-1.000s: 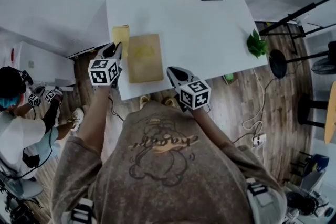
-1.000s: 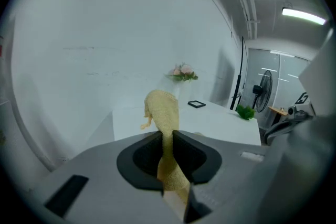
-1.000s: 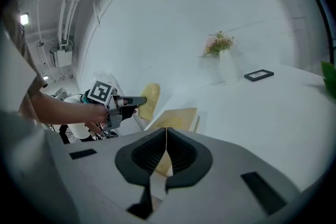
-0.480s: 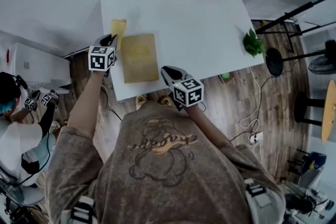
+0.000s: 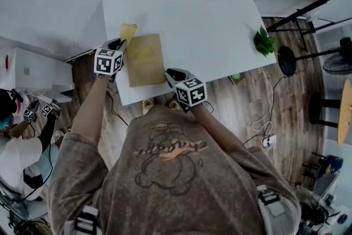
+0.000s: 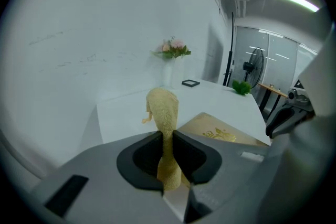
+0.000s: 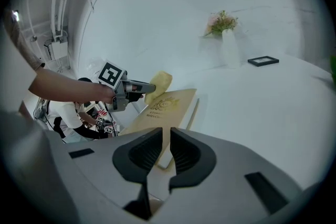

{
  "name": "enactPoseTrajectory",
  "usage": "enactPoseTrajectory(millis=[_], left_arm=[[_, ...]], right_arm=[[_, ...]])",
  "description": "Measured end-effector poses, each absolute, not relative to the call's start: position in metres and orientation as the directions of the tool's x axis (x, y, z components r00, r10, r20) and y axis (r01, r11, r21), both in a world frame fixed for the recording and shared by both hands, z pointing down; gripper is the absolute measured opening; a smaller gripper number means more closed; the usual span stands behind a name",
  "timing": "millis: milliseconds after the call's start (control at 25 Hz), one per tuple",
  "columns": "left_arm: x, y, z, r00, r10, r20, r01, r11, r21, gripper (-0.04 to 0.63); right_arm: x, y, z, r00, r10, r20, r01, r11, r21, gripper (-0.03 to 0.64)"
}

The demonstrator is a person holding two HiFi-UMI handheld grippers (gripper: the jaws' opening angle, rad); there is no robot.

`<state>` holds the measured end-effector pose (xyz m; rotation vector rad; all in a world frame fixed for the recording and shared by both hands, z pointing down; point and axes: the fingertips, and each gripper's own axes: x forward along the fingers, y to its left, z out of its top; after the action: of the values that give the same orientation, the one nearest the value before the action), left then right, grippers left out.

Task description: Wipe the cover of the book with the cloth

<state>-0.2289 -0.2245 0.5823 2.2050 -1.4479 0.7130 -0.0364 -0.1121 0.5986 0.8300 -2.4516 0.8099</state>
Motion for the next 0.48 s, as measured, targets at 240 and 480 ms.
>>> enactPoseTrajectory(millis=[240, 480], left_arm=[[-0.219, -0.219, 0.592, 0.363, -0.691, 0.625, -0.912, -0.401, 0.086, 0.052], [-0.211, -0.216, 0.597, 0.385, -0.675, 0.629, -0.905, -0.412, 0.112, 0.052]], right_arm=[[-0.04, -0.111, 0.618, -0.701, -0.384, 0.601, -0.667, 0.651, -0.363, 0.051], [-0.042, -0.109, 0.62, -0.706, -0.374, 0.601, -0.662, 0.651, -0.371, 0.044]])
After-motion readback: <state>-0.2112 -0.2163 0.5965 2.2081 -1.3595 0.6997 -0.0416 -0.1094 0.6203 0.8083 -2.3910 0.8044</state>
